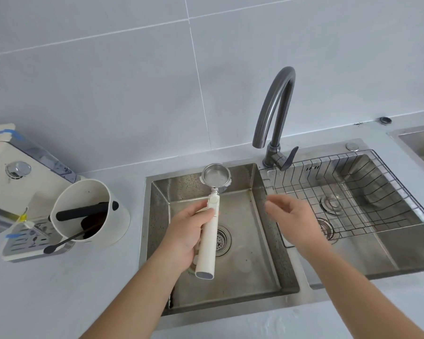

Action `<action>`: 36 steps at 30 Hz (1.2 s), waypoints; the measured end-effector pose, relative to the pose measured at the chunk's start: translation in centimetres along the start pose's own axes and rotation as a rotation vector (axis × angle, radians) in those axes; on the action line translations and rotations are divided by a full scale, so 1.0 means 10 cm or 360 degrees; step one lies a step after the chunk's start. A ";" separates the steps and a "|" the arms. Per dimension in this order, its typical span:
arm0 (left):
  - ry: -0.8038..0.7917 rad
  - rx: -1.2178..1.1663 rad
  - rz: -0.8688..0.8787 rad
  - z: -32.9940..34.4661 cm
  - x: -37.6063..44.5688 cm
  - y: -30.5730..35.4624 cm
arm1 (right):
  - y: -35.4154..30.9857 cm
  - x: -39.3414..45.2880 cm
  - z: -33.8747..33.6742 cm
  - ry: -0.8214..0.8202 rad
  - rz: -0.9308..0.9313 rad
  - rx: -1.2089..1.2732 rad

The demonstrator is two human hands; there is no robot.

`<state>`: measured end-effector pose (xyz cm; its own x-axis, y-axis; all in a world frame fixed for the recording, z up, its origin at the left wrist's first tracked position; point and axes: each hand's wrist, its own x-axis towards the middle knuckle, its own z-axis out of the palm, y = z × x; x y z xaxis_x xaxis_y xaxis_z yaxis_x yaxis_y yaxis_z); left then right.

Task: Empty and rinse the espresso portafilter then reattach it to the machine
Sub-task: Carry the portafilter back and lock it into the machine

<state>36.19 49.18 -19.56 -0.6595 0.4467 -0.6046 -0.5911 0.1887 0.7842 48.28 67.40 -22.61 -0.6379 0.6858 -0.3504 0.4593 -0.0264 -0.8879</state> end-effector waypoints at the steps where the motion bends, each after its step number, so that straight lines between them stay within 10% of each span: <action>1: -0.0015 0.0006 0.0007 0.00 -0.01 -0.01 | -0.01 -0.09 0.06 -0.0074 0.0039 0.0128; 14: -0.0023 0.0001 0.0173 -0.05 -0.13 0.00 | -0.10 -0.78 0.62 -0.0750 0.0300 0.0692; 36: -0.0214 -0.0187 0.0263 -1.89 -0.60 0.07 | -0.56 -1.73 2.23 -0.0675 0.0193 0.0550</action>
<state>30.94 30.08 -18.05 -0.6888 0.5767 -0.4392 -0.5354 0.0037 0.8446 42.95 39.43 -18.19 -0.8186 0.3122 -0.4821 0.3612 -0.3727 -0.8548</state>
